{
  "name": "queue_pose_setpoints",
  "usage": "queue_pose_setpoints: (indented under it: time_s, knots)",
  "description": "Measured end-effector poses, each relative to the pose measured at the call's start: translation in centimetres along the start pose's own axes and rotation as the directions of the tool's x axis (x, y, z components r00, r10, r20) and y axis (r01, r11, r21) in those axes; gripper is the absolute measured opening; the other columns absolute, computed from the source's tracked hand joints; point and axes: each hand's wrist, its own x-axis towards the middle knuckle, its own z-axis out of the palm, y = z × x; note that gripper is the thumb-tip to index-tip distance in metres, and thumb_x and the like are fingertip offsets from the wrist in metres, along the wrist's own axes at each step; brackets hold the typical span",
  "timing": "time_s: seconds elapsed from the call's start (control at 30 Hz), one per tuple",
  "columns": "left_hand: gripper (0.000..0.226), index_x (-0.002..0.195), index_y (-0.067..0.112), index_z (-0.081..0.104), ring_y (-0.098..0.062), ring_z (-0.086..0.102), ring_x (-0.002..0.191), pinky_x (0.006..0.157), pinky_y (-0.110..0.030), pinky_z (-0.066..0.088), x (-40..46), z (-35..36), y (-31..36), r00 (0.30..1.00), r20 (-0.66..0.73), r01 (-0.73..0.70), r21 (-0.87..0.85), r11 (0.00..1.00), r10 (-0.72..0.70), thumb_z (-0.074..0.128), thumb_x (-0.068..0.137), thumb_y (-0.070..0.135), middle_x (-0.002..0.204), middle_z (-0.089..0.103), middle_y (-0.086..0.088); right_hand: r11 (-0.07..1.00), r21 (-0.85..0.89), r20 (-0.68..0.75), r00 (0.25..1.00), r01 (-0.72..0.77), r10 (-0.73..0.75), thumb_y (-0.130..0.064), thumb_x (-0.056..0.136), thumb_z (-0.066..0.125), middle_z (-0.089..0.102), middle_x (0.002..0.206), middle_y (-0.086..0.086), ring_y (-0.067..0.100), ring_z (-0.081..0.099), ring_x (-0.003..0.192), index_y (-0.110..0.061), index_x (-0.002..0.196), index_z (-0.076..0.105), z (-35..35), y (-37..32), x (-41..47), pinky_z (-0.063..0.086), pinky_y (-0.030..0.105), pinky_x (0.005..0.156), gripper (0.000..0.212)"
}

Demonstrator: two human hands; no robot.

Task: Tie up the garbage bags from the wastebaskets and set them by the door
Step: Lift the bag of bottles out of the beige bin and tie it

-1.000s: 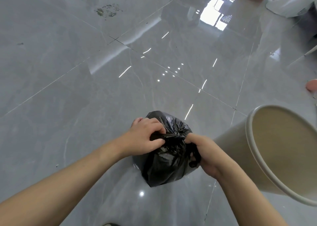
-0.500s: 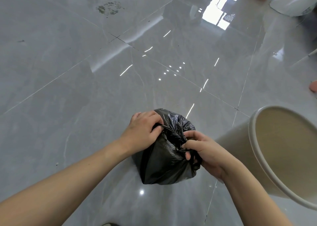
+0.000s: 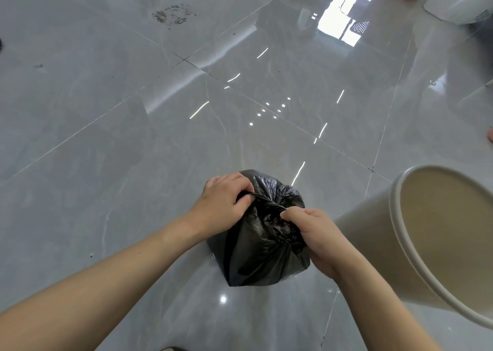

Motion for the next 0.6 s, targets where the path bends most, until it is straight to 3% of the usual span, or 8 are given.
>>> queue_pose_setpoints:
  time_s: [0.07,0.2,0.33,0.47,0.6]
  knots:
    - [0.003,0.090,0.030,0.057,-0.009,0.052,0.095,0.100,-0.039,0.034,0.0,-0.1,0.1,1.000,0.004,0.008,-0.006,1.000,-0.008,0.056,0.090,0.027,0.095,0.055,0.016,0.995,0.091,-0.003,0.999,-0.032,0.032,-0.014,0.089,0.058,0.071,0.093,0.027,0.032,0.067,0.083,0.011,0.090,0.068,0.3,0.1,-0.1,0.052,0.043,0.088,0.027]
    - [0.011,0.091,0.034,0.052,-0.008,0.050,0.097,0.103,-0.041,0.033,-0.3,-0.6,0.4,0.999,0.035,0.020,-0.037,0.999,-0.019,0.055,0.085,0.025,0.097,0.055,0.017,0.977,0.205,-0.009,0.998,-0.065,0.068,-0.010,0.090,0.054,0.072,0.090,0.025,0.031,0.069,0.080,0.010,0.091,0.069,0.5,0.0,-0.2,0.053,0.041,0.085,0.025]
    - [0.040,0.107,0.031,0.050,-0.006,0.044,0.105,0.100,-0.029,0.034,-1.7,-1.8,1.3,0.998,0.057,0.007,-0.178,0.984,0.003,0.050,0.069,0.019,0.106,0.047,0.017,0.978,0.199,-0.016,0.998,-0.064,0.068,-0.012,0.091,0.053,0.073,0.090,0.022,0.029,0.070,0.077,0.006,0.091,0.070,0.3,-0.1,-0.2,0.055,0.038,0.079,0.025]
    - [0.031,0.103,0.026,0.058,-0.009,0.048,0.086,0.079,-0.017,0.038,-2.8,-2.1,2.3,0.993,0.062,-0.087,-0.209,0.974,0.102,0.061,0.073,0.021,0.091,0.050,0.012,0.978,0.203,0.013,0.999,-0.046,0.044,-0.014,0.093,0.052,0.073,0.093,0.022,0.029,0.071,0.081,0.004,0.092,0.072,0.1,-0.2,-0.3,0.054,0.037,0.079,0.027]
    - [0.017,0.093,0.025,0.067,-0.011,0.052,0.068,0.068,-0.018,0.038,-2.9,-1.0,2.2,0.989,0.020,-0.144,-0.167,0.975,0.150,0.068,0.077,0.029,0.077,0.052,0.013,0.981,0.194,0.015,1.000,-0.023,0.020,-0.014,0.093,0.052,0.073,0.088,0.021,0.027,0.071,0.076,0.001,0.086,0.073,0.2,-0.1,-0.3,0.054,0.036,0.074,0.027]
